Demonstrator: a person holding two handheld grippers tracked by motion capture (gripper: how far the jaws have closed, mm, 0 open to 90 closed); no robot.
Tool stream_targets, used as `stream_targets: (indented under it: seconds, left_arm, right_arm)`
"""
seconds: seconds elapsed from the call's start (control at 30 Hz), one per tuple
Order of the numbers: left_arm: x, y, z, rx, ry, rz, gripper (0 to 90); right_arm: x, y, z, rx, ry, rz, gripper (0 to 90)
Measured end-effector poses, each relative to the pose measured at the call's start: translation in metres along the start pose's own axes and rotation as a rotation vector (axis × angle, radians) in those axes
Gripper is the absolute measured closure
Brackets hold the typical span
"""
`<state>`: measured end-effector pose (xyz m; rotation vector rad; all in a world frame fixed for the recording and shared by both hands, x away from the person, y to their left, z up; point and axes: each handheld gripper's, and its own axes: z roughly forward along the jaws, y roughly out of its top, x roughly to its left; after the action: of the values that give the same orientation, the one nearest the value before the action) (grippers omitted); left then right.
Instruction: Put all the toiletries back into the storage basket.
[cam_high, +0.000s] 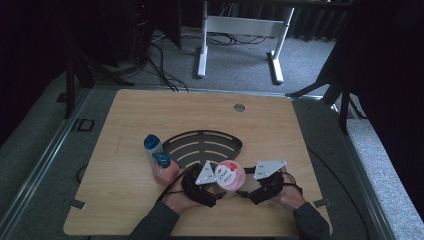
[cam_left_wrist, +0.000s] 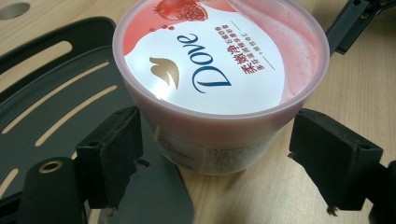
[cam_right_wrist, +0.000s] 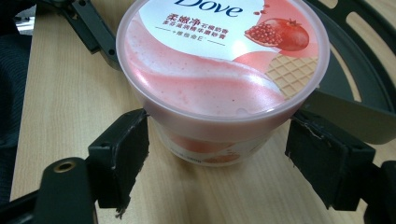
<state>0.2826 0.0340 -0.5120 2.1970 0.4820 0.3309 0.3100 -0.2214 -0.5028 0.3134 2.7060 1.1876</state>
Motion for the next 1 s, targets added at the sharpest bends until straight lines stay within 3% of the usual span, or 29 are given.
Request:
stream_targets:
  seconds: [1.0]
  left_arm:
    - [0.015,0.024,0.002,-0.003,0.039,-0.024,17.7]
  right_arm:
    - [-0.027,0.012,-0.011,-0.022,-0.004,-0.008,21.2]
